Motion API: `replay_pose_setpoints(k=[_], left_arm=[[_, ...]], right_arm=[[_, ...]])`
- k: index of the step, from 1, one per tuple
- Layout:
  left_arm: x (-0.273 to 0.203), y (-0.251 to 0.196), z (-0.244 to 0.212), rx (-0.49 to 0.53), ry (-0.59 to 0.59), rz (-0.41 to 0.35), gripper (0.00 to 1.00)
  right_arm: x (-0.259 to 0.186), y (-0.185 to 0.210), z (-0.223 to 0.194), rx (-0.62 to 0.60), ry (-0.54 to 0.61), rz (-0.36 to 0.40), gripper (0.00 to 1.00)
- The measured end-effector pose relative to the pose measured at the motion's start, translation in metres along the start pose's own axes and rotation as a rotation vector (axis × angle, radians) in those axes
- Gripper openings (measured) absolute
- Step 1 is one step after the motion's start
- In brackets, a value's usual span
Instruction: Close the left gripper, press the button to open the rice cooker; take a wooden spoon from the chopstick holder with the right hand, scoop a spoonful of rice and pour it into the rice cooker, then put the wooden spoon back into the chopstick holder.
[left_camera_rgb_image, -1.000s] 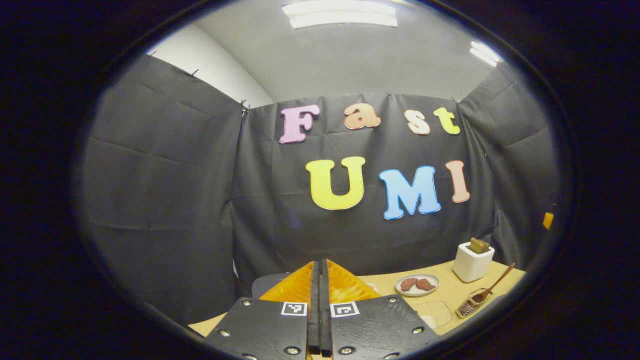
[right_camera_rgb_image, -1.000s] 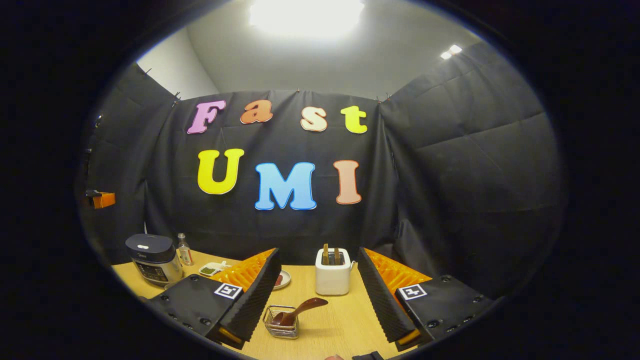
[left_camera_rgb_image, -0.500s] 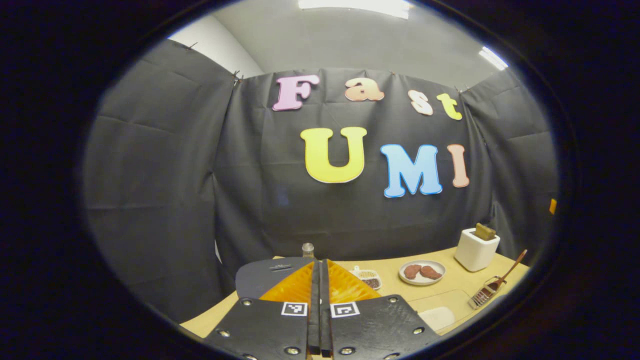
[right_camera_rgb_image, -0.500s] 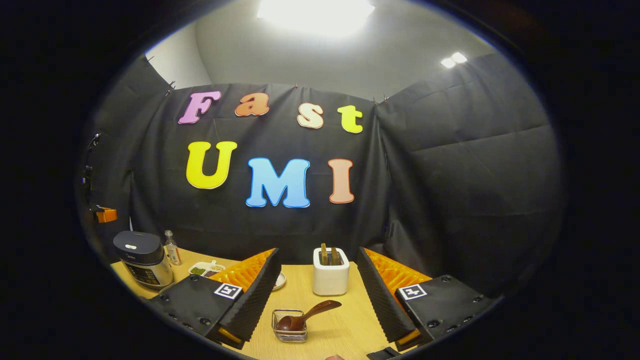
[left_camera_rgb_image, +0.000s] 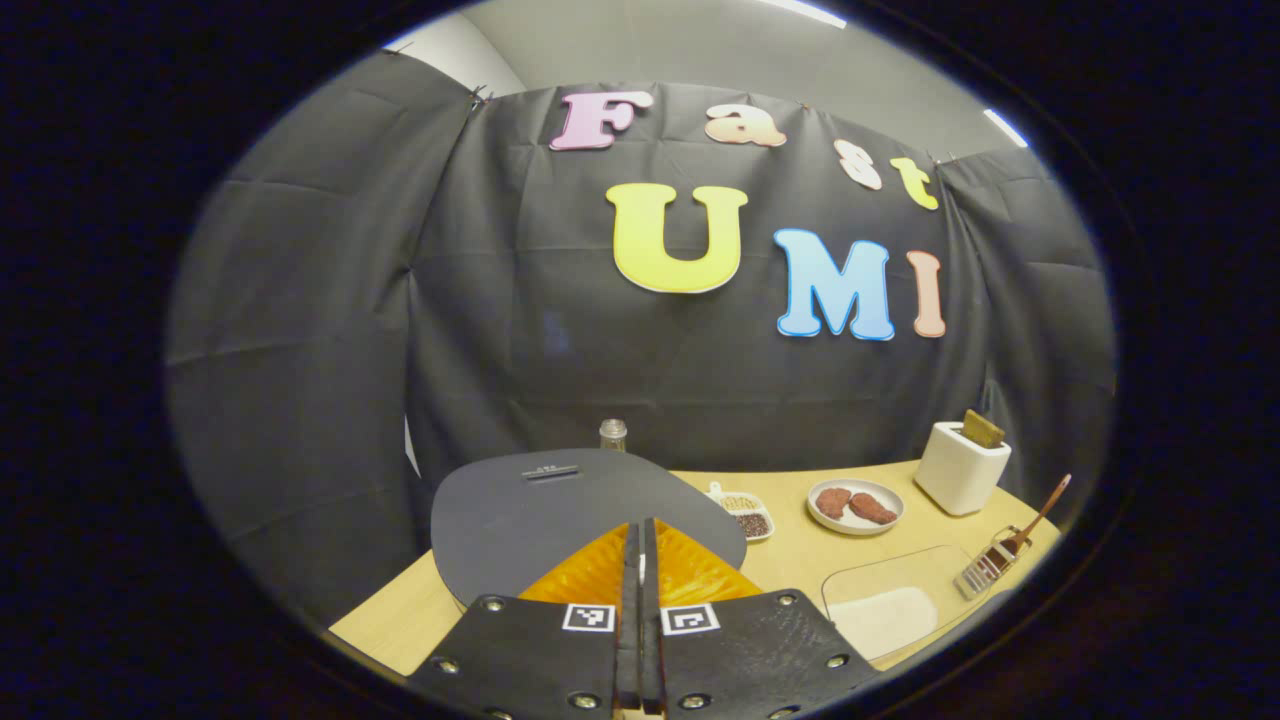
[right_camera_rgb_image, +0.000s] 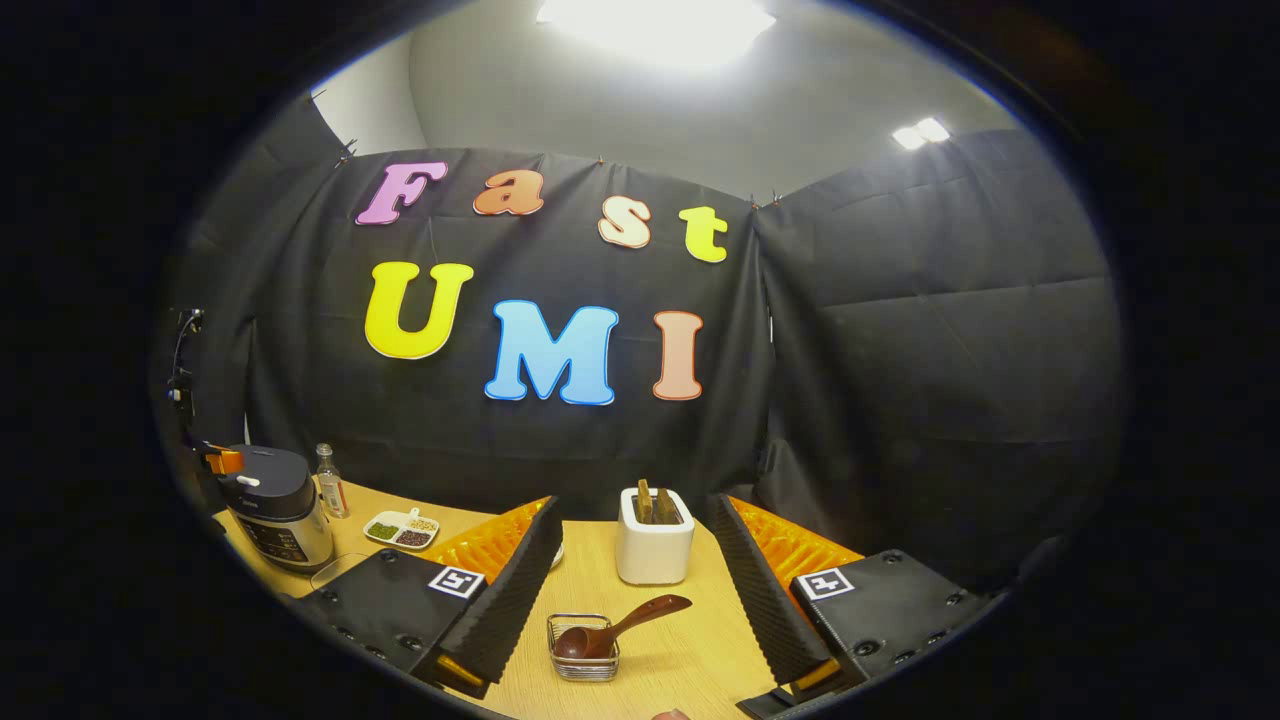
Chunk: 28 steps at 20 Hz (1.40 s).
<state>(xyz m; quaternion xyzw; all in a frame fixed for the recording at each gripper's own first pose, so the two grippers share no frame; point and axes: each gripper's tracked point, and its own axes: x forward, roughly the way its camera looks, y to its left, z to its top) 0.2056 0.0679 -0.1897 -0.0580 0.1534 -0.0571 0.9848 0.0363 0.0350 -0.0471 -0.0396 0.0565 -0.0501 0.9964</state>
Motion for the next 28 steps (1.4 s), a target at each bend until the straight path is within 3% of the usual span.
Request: replay_pose_setpoints(k=[10, 11, 16, 25, 28], left_arm=[[0.011, 0.000, -0.038, -0.022, 0.073, 0.014, 0.04], [0.012, 0.001, -0.040, -0.011, 0.077, 0.011, 0.00], [0.010, 0.003, -0.021, 0.000, 0.040, 0.038, 0.02], [-0.039, 0.007, 0.119, 0.031, -0.237, 0.124, 0.01], [-0.077, 0.011, 0.141, 0.022, -0.297, 0.144, 0.00]], right_arm=[[0.006, 0.007, 0.008, -0.022, -0.009, 0.022, 0.97], [0.006, 0.008, 0.007, -0.018, -0.007, 0.028, 0.98], [0.005, 0.009, 0.012, 0.005, -0.025, 0.054, 0.98], [0.010, 0.001, 0.009, 0.031, -0.026, 0.104, 0.98], [0.018, -0.002, 0.005, 0.046, -0.023, 0.120, 0.98]])
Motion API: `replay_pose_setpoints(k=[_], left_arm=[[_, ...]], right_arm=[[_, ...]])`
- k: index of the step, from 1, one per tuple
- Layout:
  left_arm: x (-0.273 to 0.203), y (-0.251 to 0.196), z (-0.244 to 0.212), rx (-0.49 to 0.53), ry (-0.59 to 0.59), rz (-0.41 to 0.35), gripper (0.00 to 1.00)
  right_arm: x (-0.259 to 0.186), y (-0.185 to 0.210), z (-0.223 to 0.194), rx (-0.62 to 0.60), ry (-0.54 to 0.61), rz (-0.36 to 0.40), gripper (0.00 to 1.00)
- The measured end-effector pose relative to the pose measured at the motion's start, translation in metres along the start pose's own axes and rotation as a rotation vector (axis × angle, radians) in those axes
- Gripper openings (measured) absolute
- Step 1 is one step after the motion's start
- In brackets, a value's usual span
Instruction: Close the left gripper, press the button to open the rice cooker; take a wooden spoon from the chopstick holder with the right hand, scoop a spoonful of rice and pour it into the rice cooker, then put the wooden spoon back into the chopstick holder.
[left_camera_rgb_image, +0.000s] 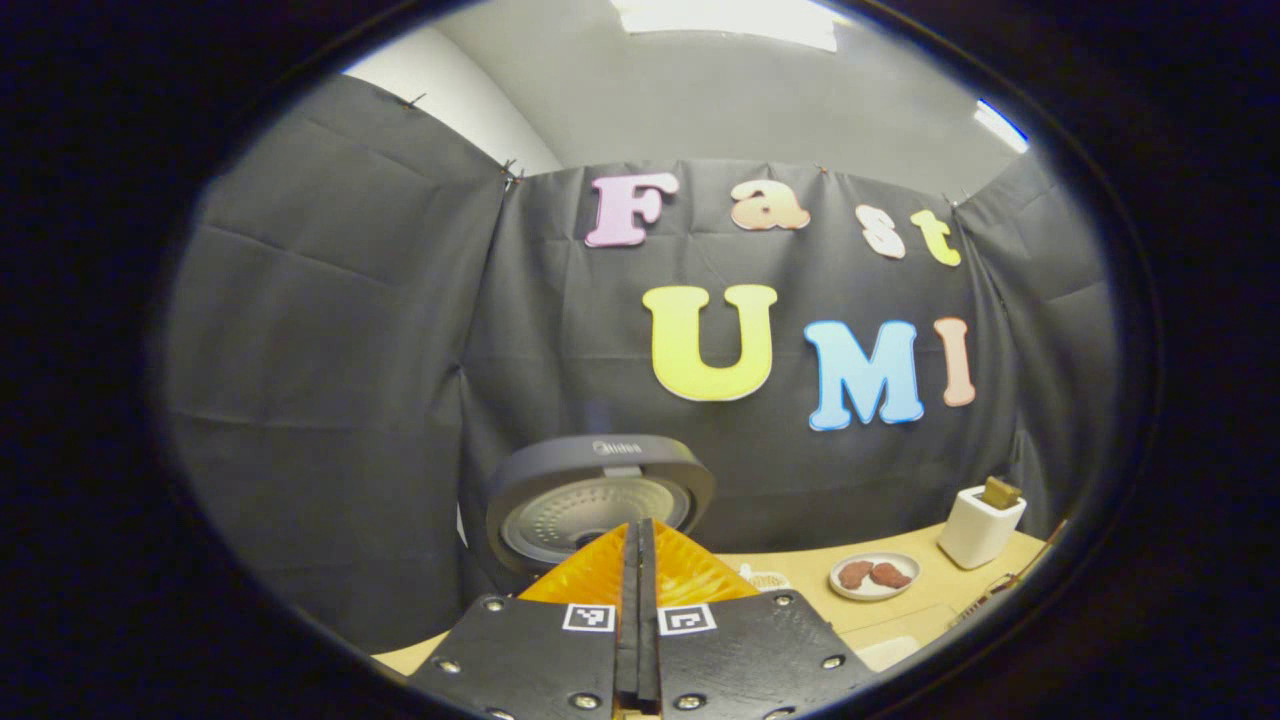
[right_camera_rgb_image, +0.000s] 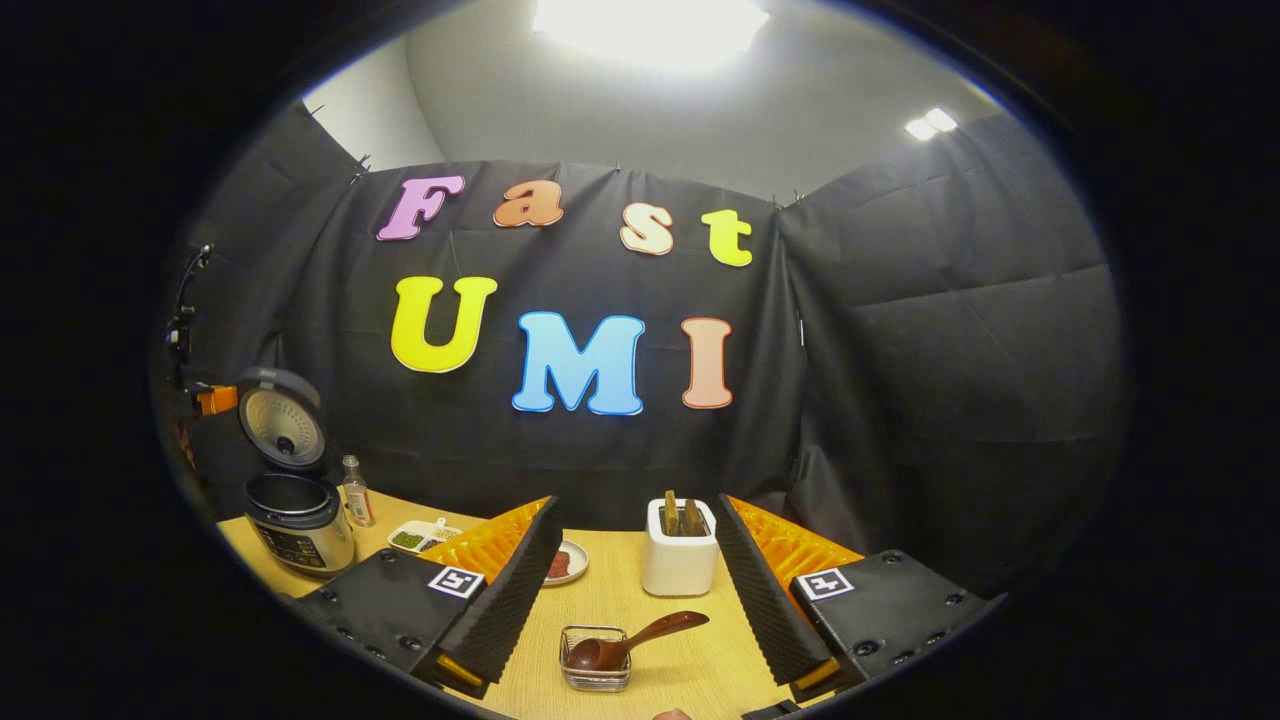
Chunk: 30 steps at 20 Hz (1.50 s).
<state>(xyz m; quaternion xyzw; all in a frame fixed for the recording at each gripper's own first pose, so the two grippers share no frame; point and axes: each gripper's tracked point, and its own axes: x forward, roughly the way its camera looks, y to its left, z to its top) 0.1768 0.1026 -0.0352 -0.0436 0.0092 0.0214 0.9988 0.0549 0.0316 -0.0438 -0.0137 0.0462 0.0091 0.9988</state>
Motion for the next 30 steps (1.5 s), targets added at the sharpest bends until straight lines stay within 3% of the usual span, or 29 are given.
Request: replay_pose_setpoints(k=[2, 3, 6, 7, 9, 10, 15, 18, 24, 26, 27, 30], left_arm=[[-0.019, 0.003, 0.018, -0.003, -0.029, 0.017, 0.00], [-0.028, 0.001, 0.026, -0.011, -0.048, 0.016, 0.06], [-0.058, 0.003, 0.046, -0.015, -0.090, 0.025, 0.76], [-0.067, 0.004, 0.050, -0.007, -0.100, 0.034, 0.81], [-0.088, 0.007, 0.058, 0.007, -0.110, 0.047, 0.77], [-0.097, 0.008, 0.061, 0.012, -0.114, 0.053, 0.81], [-0.134, 0.016, 0.075, 0.047, -0.117, 0.094, 0.77], [-0.151, 0.020, 0.076, 0.063, -0.113, 0.119, 0.85], [-0.162, 0.024, 0.074, 0.108, -0.089, 0.157, 0.84], [-0.169, 0.027, 0.072, 0.115, -0.086, 0.163, 0.82], [-0.172, 0.028, 0.073, 0.118, -0.084, 0.165, 0.81], [-0.176, 0.029, 0.070, 0.121, -0.076, 0.167, 0.78]], right_arm=[[0.008, -0.003, -0.005, 0.014, 0.011, 0.013, 0.98], [0.010, -0.003, -0.008, 0.019, 0.018, 0.017, 0.98], [0.020, -0.009, -0.022, 0.035, 0.043, 0.027, 0.98], [0.024, -0.011, -0.028, 0.041, 0.053, 0.030, 0.98], [0.032, -0.015, -0.041, 0.053, 0.078, 0.031, 0.98], [0.036, -0.017, -0.047, 0.061, 0.091, 0.031, 0.98], [0.057, -0.027, -0.087, 0.122, 0.173, 0.019, 0.98], [0.067, -0.034, -0.114, 0.173, 0.239, 0.001, 0.98], [0.072, -0.036, -0.165, 0.305, 0.372, -0.023, 0.98], [0.071, -0.028, -0.177, 0.345, 0.410, -0.008, 0.92], [0.070, -0.022, -0.181, 0.366, 0.430, 0.006, 0.98], [0.065, -0.006, -0.196, 0.429, 0.500, 0.044, 0.98]])
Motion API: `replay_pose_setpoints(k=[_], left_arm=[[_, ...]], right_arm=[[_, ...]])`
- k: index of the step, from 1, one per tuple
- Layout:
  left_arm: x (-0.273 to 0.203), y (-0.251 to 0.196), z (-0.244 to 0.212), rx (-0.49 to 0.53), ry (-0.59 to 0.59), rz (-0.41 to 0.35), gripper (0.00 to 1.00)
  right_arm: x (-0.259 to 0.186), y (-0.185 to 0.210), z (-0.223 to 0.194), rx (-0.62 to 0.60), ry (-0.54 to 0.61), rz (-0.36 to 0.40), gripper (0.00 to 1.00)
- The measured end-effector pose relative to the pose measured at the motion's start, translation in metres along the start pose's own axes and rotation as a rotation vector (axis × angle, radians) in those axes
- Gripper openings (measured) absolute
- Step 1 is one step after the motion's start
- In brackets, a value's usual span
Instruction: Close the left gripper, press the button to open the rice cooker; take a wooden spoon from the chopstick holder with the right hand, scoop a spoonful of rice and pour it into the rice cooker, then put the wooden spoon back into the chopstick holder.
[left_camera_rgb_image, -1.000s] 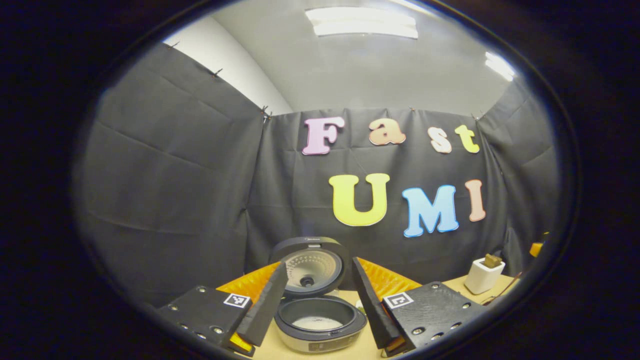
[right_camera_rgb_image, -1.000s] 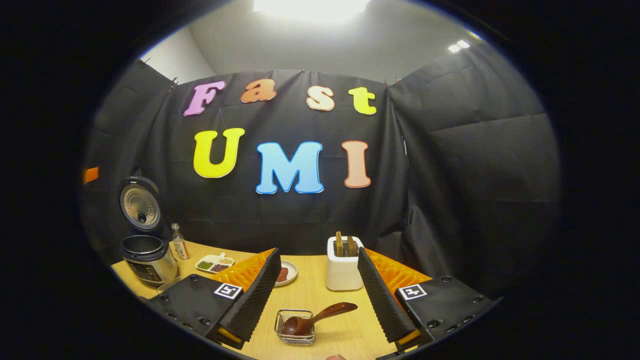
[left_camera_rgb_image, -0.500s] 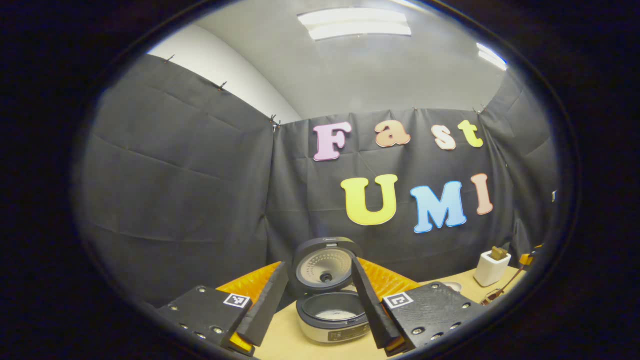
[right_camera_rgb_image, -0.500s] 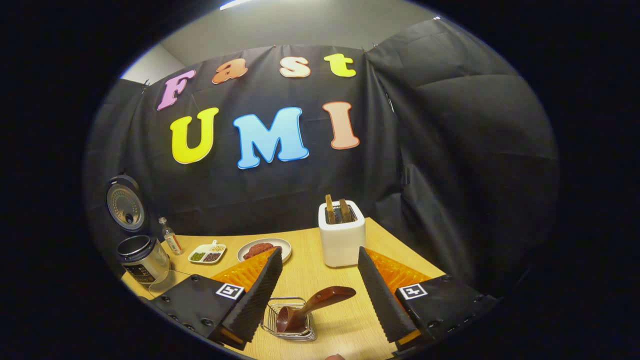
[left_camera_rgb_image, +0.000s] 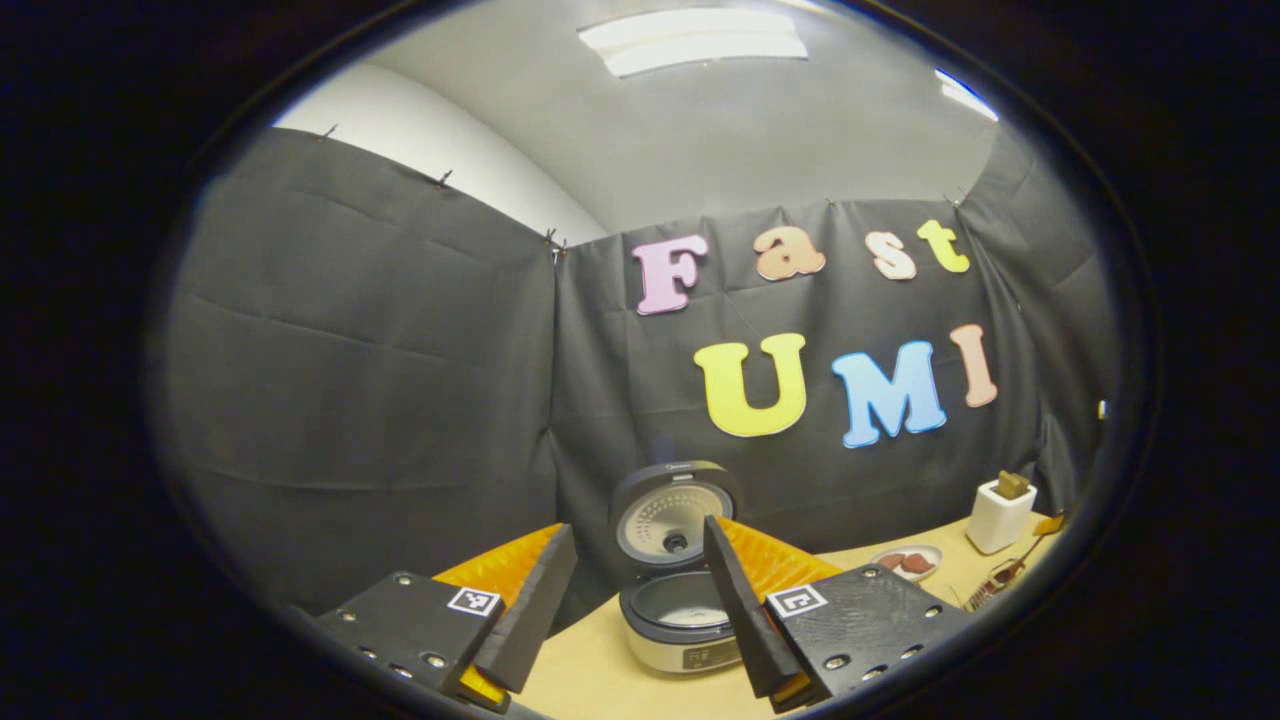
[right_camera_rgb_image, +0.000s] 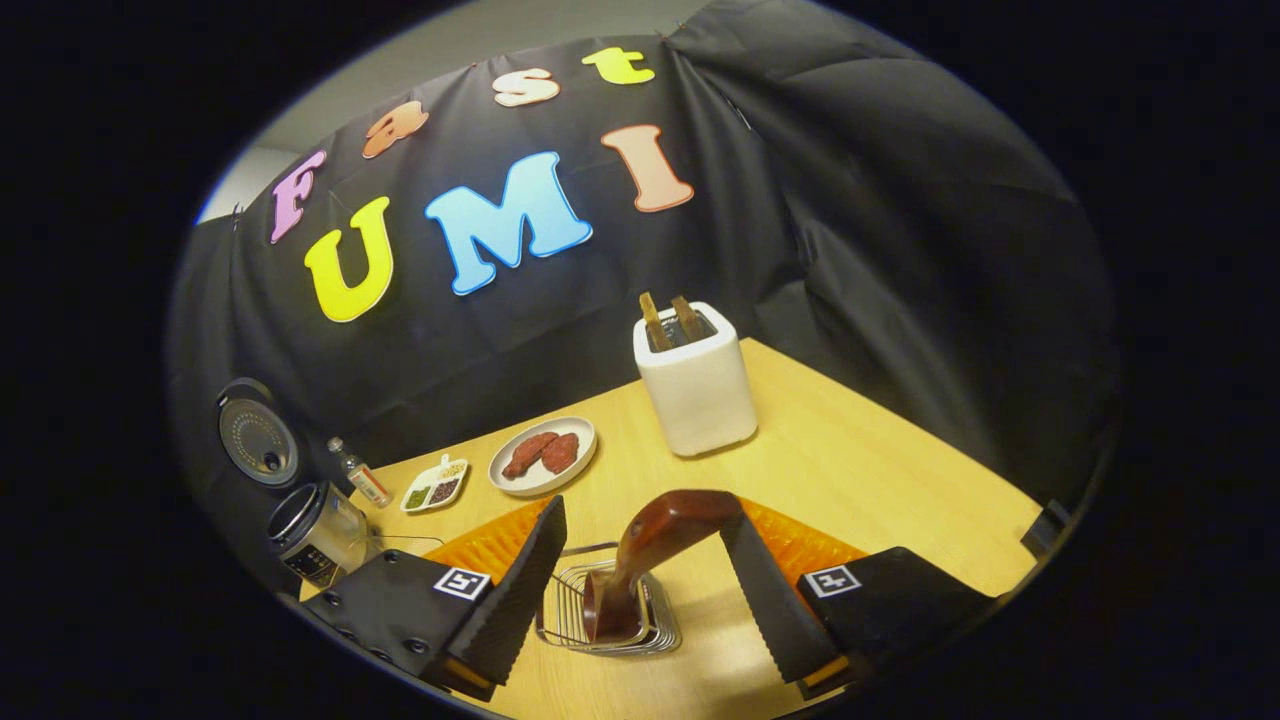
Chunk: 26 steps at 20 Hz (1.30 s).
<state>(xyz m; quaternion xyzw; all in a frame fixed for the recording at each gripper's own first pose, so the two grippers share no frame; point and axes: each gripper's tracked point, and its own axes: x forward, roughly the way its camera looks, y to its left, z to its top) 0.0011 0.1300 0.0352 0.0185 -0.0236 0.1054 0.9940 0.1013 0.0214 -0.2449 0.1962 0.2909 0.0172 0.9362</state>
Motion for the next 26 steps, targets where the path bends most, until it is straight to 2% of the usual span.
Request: replay_pose_setpoints(k=[4, 5, 6, 7, 8, 9, 10, 13, 14, 18, 23, 24, 25, 26], left_arm=[[0.005, 0.002, -0.001, -0.001, 0.001, -0.004, 0.77], [0.005, 0.001, -0.002, 0.001, 0.002, -0.007, 0.77], [0.007, 0.001, -0.003, 0.001, 0.004, -0.009, 0.77], [0.009, 0.001, -0.003, -0.001, 0.004, -0.013, 0.77], [0.010, 0.001, -0.003, -0.004, 0.004, -0.017, 0.77], [0.013, 0.001, -0.004, -0.009, 0.006, -0.022, 0.77], [0.016, 0.000, -0.005, -0.013, 0.006, -0.026, 0.77], [0.026, -0.001, -0.007, -0.030, 0.003, -0.041, 0.77], [0.028, -0.001, -0.008, -0.035, -0.001, -0.047, 0.81], [0.042, -0.003, -0.015, -0.055, -0.004, -0.076, 0.77], [0.059, -0.003, -0.034, -0.071, 0.013, -0.109, 0.77], [0.061, -0.002, -0.038, -0.072, 0.016, -0.113, 0.77], [0.064, 0.000, -0.041, -0.075, 0.020, -0.117, 0.77], [0.068, 0.002, -0.044, -0.077, 0.024, -0.121, 0.77]], right_arm=[[0.002, 0.011, -0.023, 0.038, 0.082, 0.028, 0.77], [0.003, 0.007, -0.025, 0.038, 0.087, 0.014, 0.48], [0.002, 0.005, -0.024, 0.041, 0.087, 0.002, 0.43], [0.001, 0.006, -0.022, 0.061, 0.084, 0.003, 0.15], [0.000, 0.009, -0.024, 0.071, 0.096, 0.012, 0.22], [0.003, 0.010, -0.025, 0.074, 0.082, -0.020, 0.15], [0.001, 0.010, -0.024, 0.060, 0.095, -0.009, 0.14], [-0.013, 0.022, -0.004, -0.041, 0.051, -0.014, 0.14], [-0.018, 0.028, 0.003, -0.076, 0.026, -0.015, 0.14], [-0.035, 0.049, 0.039, -0.188, -0.063, -0.033, 0.14], [-0.052, 0.098, 0.061, -0.277, -0.140, 0.009, 0.14], [-0.054, 0.109, 0.060, -0.293, -0.149, 0.021, 0.10], [-0.055, 0.121, 0.060, -0.307, -0.155, 0.036, 0.14], [-0.056, 0.133, 0.057, -0.322, -0.159, 0.052, 0.14]])
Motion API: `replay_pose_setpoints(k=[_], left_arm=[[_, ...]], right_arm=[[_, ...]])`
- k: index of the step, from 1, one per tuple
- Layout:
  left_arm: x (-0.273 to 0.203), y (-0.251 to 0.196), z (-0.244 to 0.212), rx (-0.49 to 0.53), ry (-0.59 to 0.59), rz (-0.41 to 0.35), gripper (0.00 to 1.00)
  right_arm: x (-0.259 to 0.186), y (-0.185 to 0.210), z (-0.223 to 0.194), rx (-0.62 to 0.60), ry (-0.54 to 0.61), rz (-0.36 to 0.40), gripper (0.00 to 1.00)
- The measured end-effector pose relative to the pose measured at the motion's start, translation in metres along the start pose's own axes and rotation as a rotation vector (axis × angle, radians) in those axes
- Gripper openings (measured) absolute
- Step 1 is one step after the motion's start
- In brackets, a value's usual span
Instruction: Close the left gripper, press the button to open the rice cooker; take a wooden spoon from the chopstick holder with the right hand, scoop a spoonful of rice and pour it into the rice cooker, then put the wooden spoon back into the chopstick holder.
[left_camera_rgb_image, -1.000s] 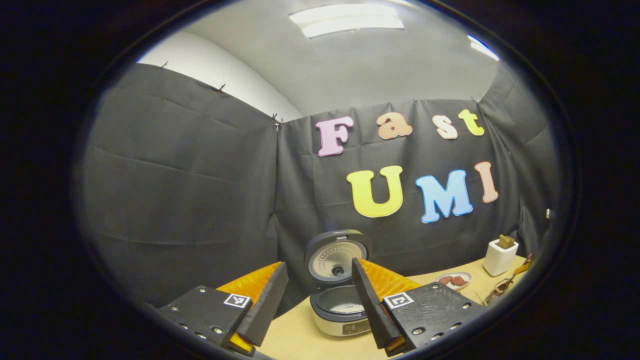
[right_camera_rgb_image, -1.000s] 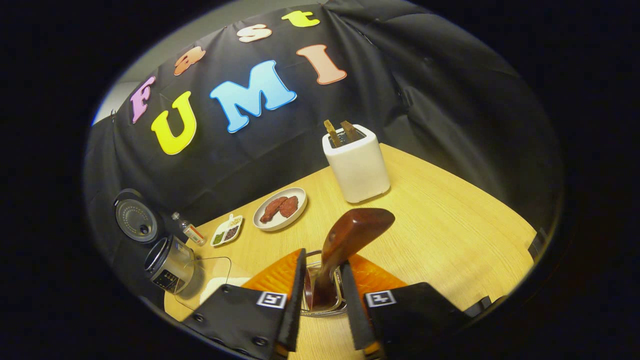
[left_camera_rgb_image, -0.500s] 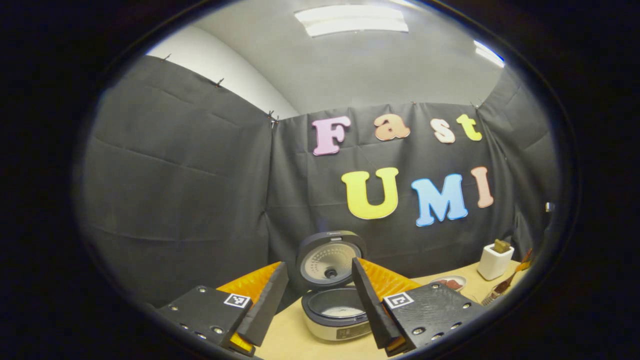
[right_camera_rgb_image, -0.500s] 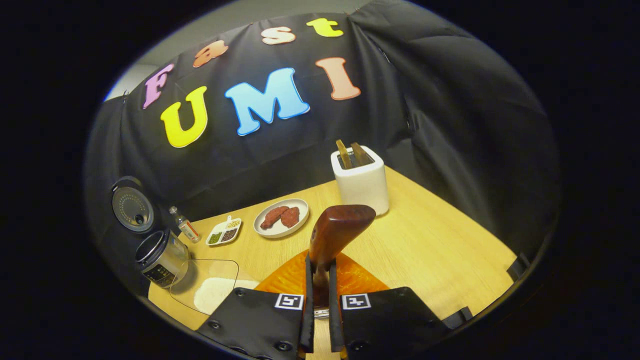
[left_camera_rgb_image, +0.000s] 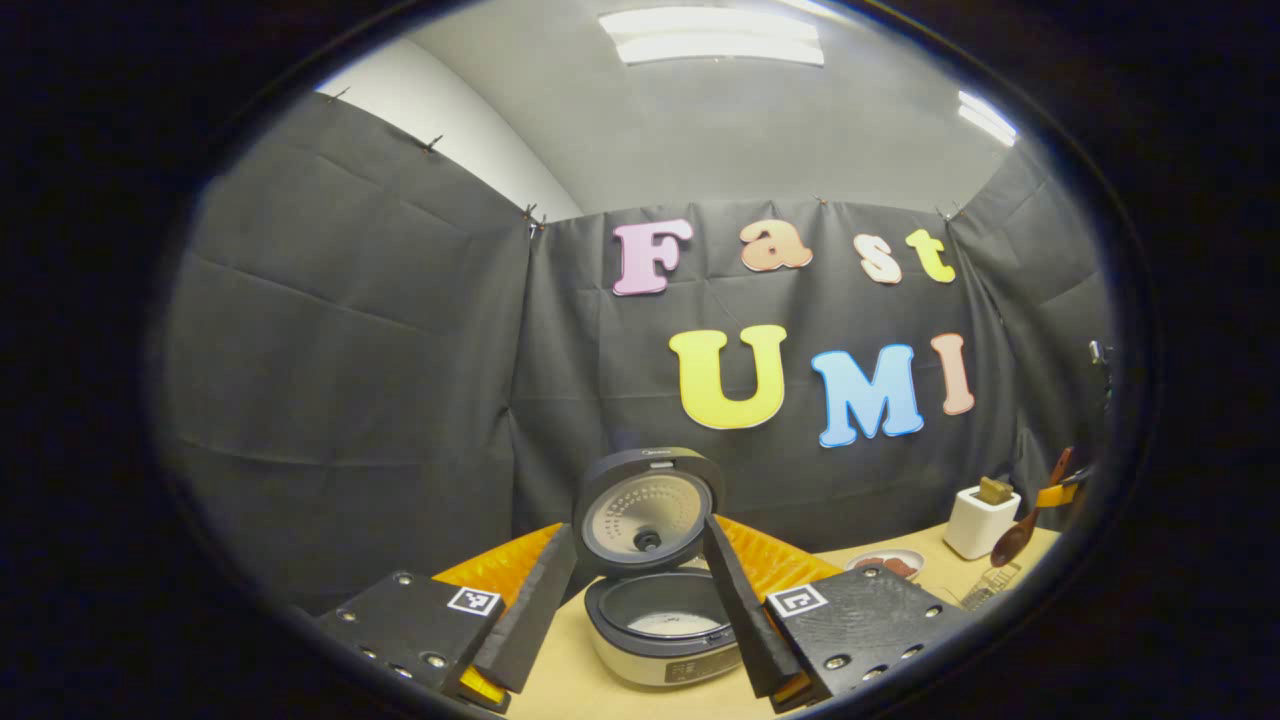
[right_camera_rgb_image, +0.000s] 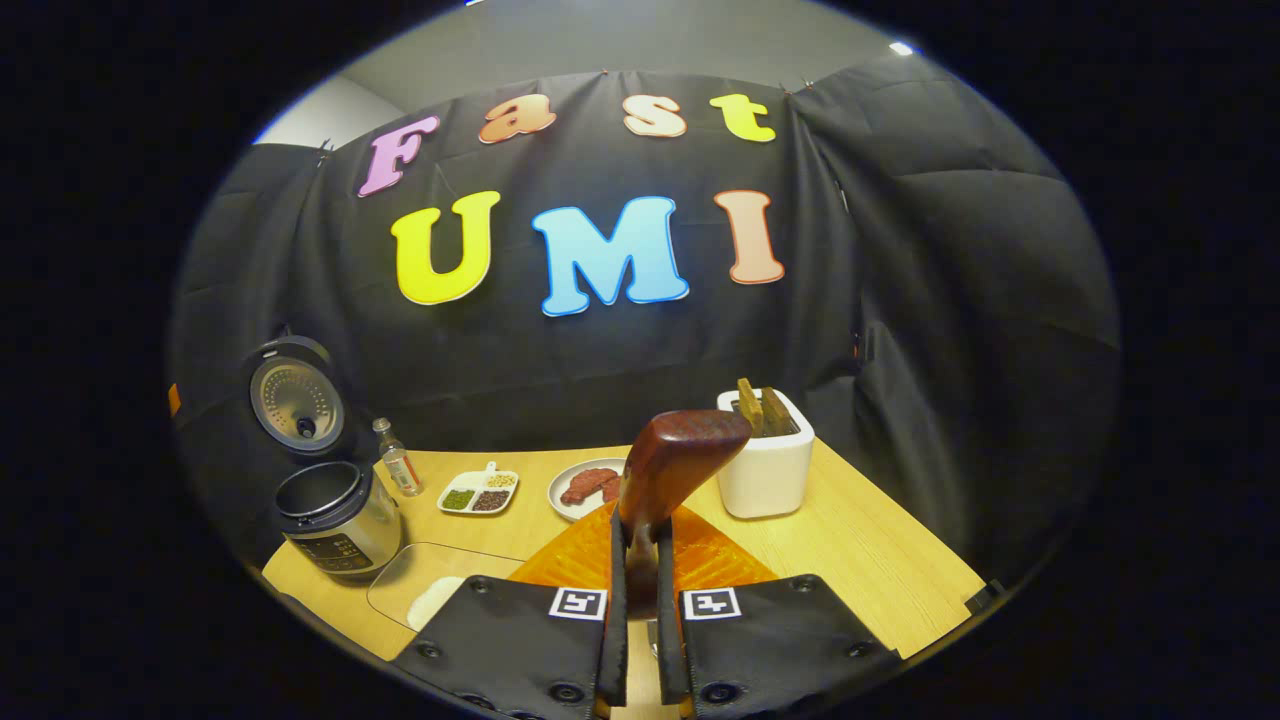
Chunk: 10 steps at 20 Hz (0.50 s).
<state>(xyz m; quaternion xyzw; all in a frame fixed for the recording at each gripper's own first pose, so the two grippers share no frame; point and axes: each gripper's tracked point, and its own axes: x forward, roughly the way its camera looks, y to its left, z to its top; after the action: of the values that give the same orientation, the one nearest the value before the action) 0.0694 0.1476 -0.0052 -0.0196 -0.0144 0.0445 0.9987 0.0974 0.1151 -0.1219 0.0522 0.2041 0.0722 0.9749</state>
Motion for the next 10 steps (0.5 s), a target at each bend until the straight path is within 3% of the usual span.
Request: replay_pose_setpoints(k=[4, 7, 10], left_arm=[[0.010, 0.014, -0.015, -0.006, 0.018, -0.005, 0.81], [0.017, 0.024, -0.025, -0.005, 0.033, -0.005, 0.77], [0.024, 0.032, -0.035, -0.001, 0.047, -0.007, 0.81]], right_arm=[[0.004, 0.045, -0.002, -0.072, -0.006, 0.057, 0.14], [0.008, 0.079, -0.012, -0.120, 0.001, 0.105, 0.10], [0.015, 0.108, -0.034, -0.186, 0.029, 0.144, 0.14]])
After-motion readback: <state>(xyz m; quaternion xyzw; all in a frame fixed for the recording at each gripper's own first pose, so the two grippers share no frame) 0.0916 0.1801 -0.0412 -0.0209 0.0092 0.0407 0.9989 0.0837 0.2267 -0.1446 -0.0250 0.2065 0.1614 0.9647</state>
